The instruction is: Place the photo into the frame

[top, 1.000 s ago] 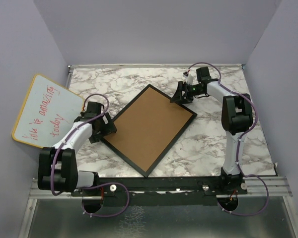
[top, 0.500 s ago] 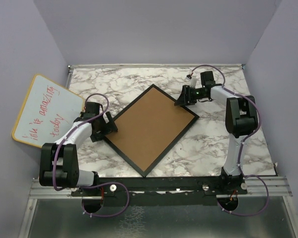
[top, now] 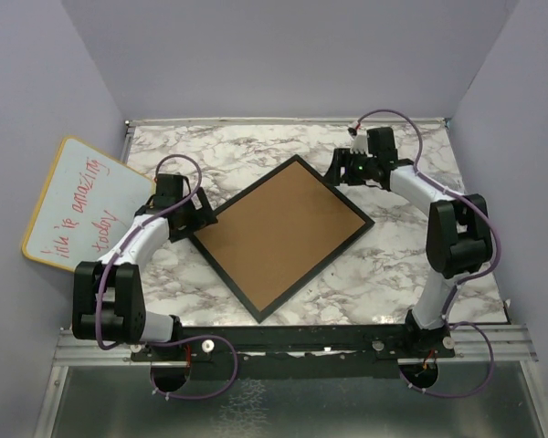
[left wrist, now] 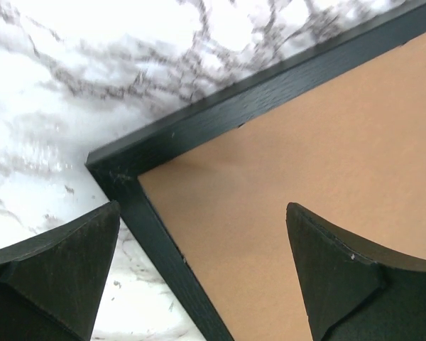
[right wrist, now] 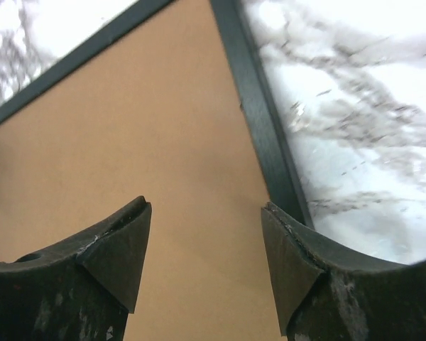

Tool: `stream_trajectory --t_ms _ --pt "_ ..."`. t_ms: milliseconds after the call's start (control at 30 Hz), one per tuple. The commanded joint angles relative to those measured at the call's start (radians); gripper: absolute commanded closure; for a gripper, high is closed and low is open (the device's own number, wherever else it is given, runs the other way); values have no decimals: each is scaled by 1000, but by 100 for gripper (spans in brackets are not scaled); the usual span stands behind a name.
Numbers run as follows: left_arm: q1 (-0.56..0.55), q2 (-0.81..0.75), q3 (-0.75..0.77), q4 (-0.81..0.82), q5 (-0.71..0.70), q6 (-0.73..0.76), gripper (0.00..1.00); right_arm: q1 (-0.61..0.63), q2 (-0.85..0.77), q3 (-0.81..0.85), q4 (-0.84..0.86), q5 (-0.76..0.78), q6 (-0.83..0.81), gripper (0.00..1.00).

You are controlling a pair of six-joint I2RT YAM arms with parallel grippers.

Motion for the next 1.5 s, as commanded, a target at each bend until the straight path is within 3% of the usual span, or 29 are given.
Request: stream_trajectory --t_ms 0,167,300,433,567,900,1200,1467 --pt "1 3 72 28 -45 41 1 -2 -55 9 53 224 60 31" --pt "7 23 143 18 -36 94 1 -3 -79 -25 0 321 114 31" --pt "7 99 222 35 15 162 1 -16 -112 -68 -72 408 257 27" --pt "7 248 333 57 137 216 1 -72 -161 -126 -177 373 446 24" --pt "5 387 441 60 222 268 1 -78 -249 -220 -228 342 521 20" --pt "2 565 552 27 364 290 8 -86 -283 -326 -314 213 447 13" --pt "-42 588 500 30 416 273 30 -89 -215 -357 -151 11 412 23" --pt "-45 516 395 30 390 261 50 -103 -85 -234 -29 20 401 25"
